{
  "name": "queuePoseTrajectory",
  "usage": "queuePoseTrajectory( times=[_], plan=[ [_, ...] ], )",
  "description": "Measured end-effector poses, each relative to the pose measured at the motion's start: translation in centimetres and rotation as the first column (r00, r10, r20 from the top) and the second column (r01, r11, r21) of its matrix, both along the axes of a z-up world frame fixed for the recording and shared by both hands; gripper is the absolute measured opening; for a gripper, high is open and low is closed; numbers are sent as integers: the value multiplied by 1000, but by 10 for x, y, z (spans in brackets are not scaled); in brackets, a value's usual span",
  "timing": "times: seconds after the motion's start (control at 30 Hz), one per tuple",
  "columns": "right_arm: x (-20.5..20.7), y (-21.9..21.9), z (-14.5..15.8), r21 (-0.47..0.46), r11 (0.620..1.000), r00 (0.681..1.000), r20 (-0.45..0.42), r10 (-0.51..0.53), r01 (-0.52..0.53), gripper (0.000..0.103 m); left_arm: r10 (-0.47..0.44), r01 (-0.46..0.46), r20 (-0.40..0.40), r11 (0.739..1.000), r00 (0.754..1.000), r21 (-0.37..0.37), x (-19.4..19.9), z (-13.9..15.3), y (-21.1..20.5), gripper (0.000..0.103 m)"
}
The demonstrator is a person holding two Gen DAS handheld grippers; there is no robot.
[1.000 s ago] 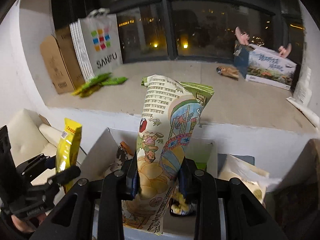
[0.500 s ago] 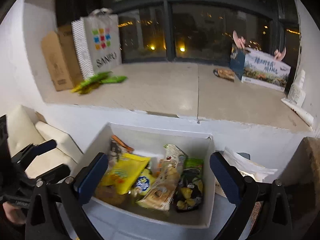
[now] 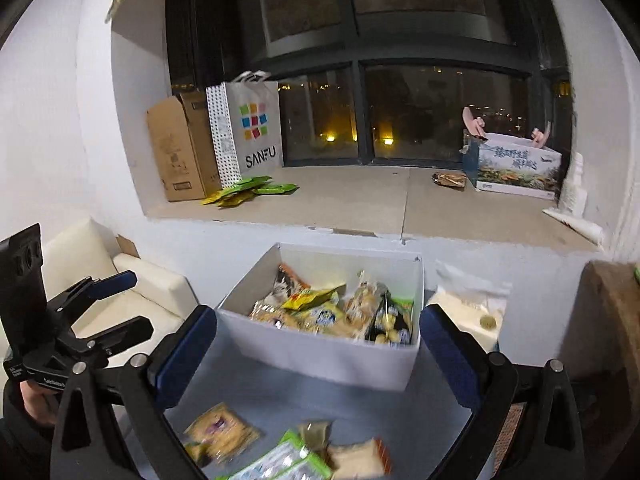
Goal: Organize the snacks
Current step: 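Withdraw both tools from the box back over the remaining snacks, then grasp a green-and-white snack bar with the right tool while the left tool grasps a green pea bag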
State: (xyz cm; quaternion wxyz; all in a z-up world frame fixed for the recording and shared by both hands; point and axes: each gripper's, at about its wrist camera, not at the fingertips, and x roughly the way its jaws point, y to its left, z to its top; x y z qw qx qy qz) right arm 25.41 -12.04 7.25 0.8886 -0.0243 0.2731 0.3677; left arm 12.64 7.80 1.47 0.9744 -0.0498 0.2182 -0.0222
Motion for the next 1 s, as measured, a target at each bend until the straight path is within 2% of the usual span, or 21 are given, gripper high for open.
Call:
queuePoseTrajectory(
  times=[0.13, 0.3, 0.4, 0.47, 0.57, 0.73, 0.87, 1.0],
  plan=[
    [-36, -24, -16, 21, 1000, 1000, -6, -2, 2, 103, -14, 14, -23, 1000, 1000, -9, -34, -20, -12, 103],
    [-72, -49, -63, 49, 999, 990, -142, 7, 0, 103, -14, 9, -74, 997, 997, -76, -64, -49, -17, 103],
    [-85, -59, -95, 52, 999, 970, -244, 4, 9, 103, 19, -26, -101, 997, 995, -69, -78, -63, -17, 103],
    [-87, -61, -109, 40, 999, 961, -277, -14, 27, 103, 43, -51, -111, 996, 993, -71, -85, -69, -15, 103],
    [-85, -52, -132, -24, 999, 946, -322, -37, 31, 103, 57, -67, -121, 995, 991, -75, -90, -73, -12, 103],
    [-77, -22, -152, -150, 987, 939, -328, -105, 58, 103, 79, -91, -127, 992, 989, -92, -95, -78, -5, 103],
    [-66, 1, -165, -201, 976, 920, -360, -153, 84, 103, 77, -90, -135, 991, 988, -96, -97, -84, 0, 103],
    [-47, 23, -182, -195, 975, 868, -460, -186, 105, 103, 70, -86, -151, 991, 986, -105, -102, -93, 1, 103]
  ],
)
